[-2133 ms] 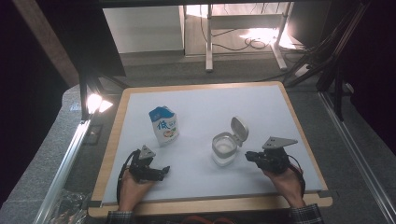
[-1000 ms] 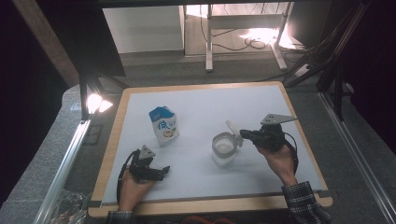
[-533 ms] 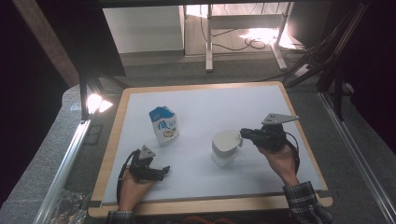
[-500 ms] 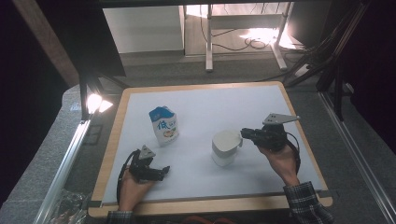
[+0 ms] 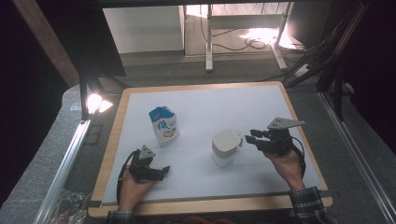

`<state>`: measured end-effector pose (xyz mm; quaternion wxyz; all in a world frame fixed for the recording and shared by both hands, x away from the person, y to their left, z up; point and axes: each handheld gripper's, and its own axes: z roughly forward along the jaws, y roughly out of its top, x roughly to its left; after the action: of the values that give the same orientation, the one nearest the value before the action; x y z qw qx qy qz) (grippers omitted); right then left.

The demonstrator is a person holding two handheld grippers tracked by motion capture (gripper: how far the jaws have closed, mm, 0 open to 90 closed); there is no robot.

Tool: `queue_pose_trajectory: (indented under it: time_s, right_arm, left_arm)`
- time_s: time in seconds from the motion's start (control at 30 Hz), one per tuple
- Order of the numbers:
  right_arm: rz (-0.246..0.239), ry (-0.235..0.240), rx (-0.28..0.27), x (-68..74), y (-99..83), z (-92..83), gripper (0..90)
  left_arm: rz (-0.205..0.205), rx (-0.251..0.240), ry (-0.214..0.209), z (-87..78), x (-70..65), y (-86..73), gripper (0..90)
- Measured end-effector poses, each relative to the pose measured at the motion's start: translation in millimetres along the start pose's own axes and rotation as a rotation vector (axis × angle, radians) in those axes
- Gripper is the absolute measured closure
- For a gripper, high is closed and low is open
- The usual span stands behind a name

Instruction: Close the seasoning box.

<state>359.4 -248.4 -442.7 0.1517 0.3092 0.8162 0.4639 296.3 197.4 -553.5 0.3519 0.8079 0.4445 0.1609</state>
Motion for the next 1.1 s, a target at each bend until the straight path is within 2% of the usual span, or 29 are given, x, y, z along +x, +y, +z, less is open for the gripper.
queue_pose_trajectory:
  time_s: [0.17, 0.33, 0.57, 0.9, 1.1]
  right_arm:
    - [-0.004, -0.029, 0.009, 3.0, -5.3, -4.8, 40.6]
    - [-0.015, -0.053, 0.020, 6.1, -10.1, -11.1, 30.6]
    - [-0.035, -0.071, 0.041, 9.7, -17.8, -17.2, 25.5]
    - [-0.015, -0.117, 0.075, 5.9, -40.3, -20.0, 22.6]
    - [0.016, -0.144, 0.111, 2.5, -57.3, -16.1, 17.4]
  left_arm:
    - [0.000, 0.000, 0.000, 0.0, 0.0, 0.0, 7.7]
    - [0.002, 0.002, -0.001, -0.2, 0.2, 0.1, 7.7]
    - [0.003, 0.003, 0.000, -0.2, 0.3, 0.2, 7.7]
    - [0.003, 0.003, 0.000, -0.2, 0.3, 0.2, 7.7]
    - [0.003, 0.002, 0.000, -0.2, 0.3, 0.2, 7.7]
